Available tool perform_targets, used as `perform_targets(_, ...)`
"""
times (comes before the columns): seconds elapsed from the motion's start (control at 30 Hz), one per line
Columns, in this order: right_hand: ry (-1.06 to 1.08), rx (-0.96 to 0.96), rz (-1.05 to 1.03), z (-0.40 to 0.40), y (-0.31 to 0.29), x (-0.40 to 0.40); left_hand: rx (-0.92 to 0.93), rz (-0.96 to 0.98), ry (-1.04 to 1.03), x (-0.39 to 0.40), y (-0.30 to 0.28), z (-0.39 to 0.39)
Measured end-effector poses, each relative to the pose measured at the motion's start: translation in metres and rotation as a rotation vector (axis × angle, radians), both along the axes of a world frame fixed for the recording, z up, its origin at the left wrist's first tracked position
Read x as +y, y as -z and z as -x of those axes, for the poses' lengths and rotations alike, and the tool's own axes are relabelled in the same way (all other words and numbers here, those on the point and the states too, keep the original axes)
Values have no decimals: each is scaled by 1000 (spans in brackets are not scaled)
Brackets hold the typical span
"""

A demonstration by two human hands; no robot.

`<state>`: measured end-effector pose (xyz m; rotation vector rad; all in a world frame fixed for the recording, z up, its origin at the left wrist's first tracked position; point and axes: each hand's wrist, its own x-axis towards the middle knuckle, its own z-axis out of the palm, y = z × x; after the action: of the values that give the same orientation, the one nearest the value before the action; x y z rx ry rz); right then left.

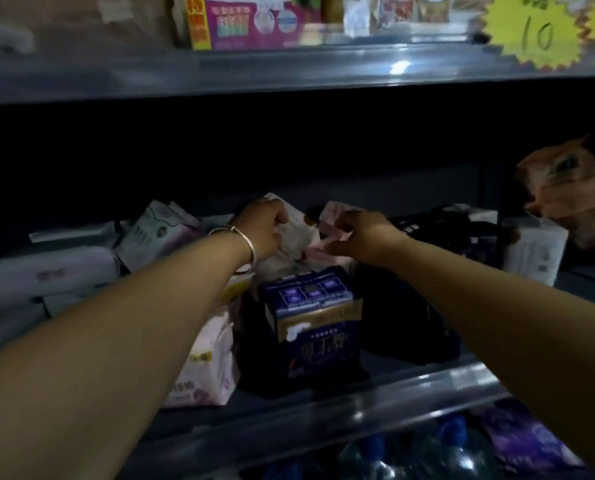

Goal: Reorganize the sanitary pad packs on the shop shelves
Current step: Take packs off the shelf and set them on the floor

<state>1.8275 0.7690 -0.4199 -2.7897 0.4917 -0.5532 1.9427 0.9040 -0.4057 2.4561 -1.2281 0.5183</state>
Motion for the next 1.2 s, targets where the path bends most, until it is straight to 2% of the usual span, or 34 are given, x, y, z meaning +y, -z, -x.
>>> perform_targets(0.13,-84,8,-97,-47,3,-10,15,-112,-58,-5,-5,-33)
perform_targets(0.23,-74,28,-34,-77,7,-14,44,-164,-88,-11,-7,-53)
perform_targets(0.37,-81,44,-174,-114,14,-18,71,-235,-128,-22,-7,-70)
perform_targets(0.47,-71,92,-177,-128,19,-21,104,-277,-150,-25,-6,-79)
perform_targets(0.87,-14,-284,-156,-83,-5,-47,191,-413,-316,-40,-7,-67)
perform_targets(0.97,-52,-329,-156,-66,-9,-55,213,-383,-321,-44,-9,-57)
perform_targets(1.1,-52,-325,13,-54,-12,-62,240,-318,-290,-49,-6,-56)
perform_targets(1.2,-59,-322,57,-50,-7,-62,278,-289,-279,-49,-3,-54)
